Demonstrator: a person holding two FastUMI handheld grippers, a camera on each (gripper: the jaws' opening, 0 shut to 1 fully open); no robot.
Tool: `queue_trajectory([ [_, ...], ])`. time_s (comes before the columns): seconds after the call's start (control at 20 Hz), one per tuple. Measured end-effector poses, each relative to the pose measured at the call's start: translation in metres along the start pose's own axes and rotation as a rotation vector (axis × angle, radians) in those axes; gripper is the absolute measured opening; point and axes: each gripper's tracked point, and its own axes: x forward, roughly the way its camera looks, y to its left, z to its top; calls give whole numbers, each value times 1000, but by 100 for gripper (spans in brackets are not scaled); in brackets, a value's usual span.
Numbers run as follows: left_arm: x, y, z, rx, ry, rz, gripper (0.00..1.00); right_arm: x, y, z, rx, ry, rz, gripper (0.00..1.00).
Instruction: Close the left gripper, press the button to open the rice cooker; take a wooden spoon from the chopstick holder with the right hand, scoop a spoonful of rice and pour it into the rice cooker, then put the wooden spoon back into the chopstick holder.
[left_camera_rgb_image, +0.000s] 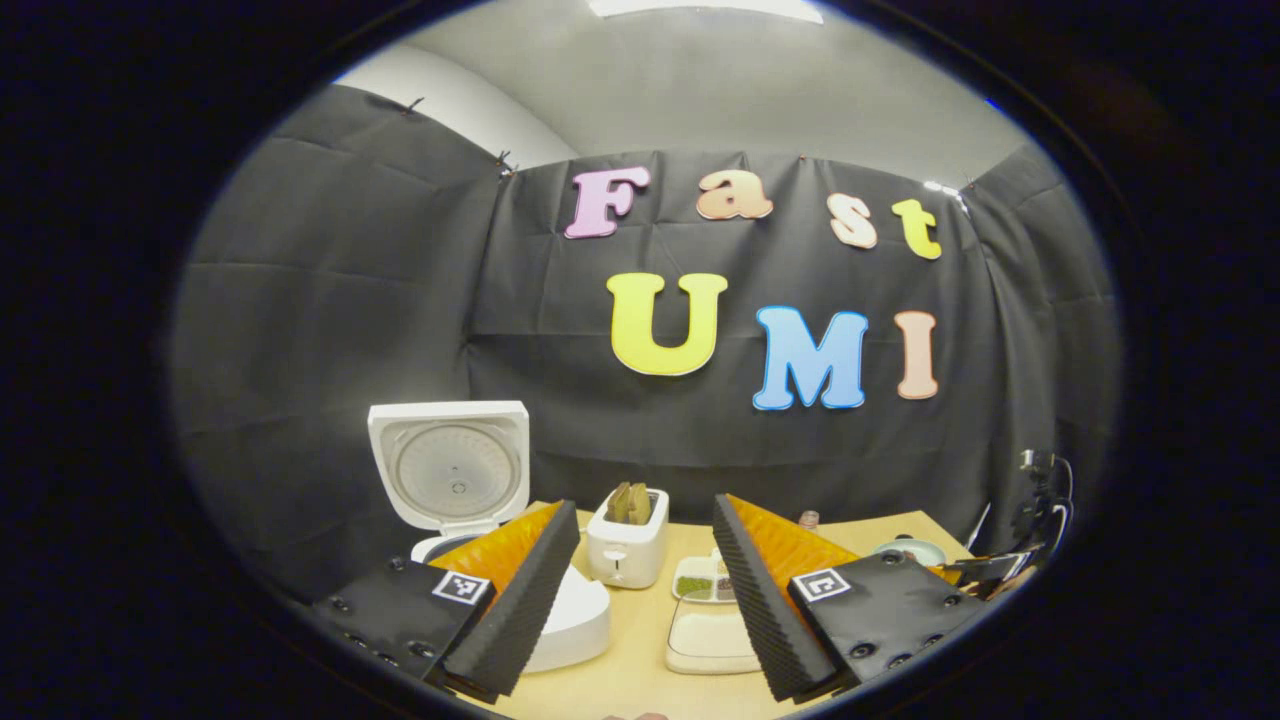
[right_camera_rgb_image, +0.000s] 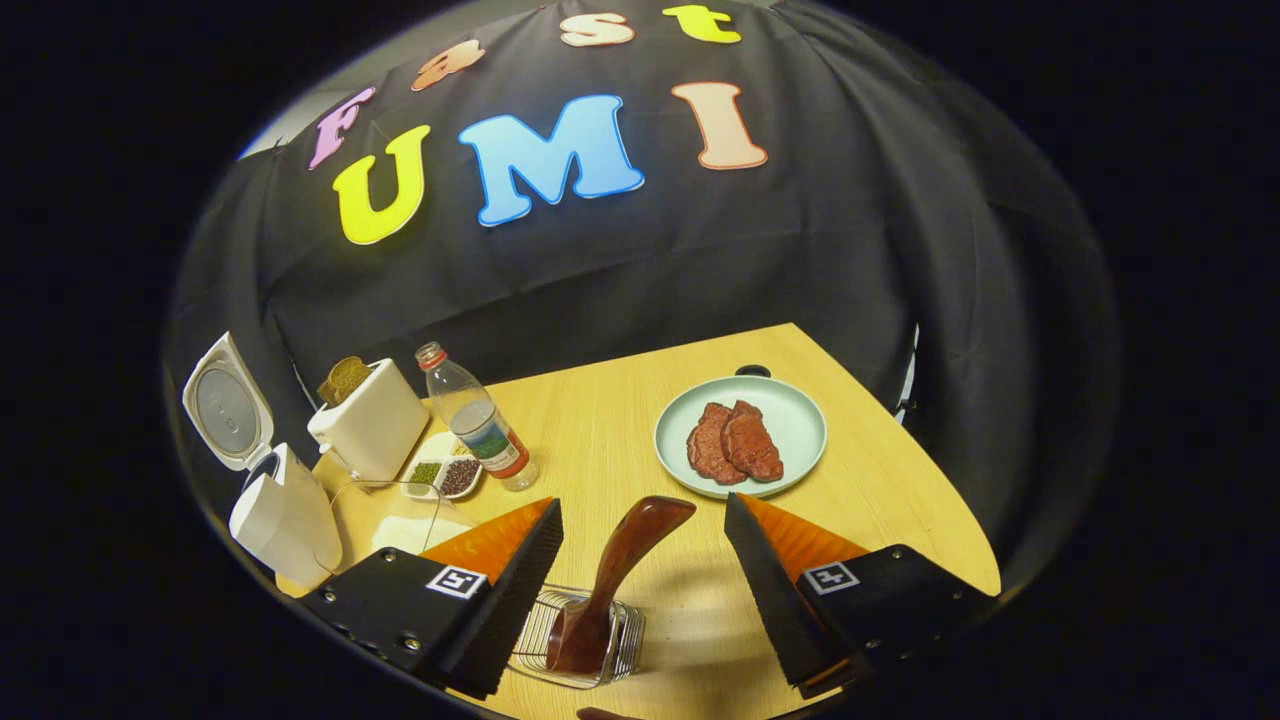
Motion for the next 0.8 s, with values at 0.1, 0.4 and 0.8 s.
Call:
queue_trajectory([
  [0.1, 3, -1, -2, -7, 9, 8, 94, 15, 0, -9, 36, 35, 13, 89],
  [0.4, 10, -4, -4, 41, 25, 17, 94, 30, 13, -17, 103, 79, 82, 37],
  [0.8, 8, 2, 0, 23, 0, -31, 95, -21, 59, 7, 53, 21, 138, 12],
])
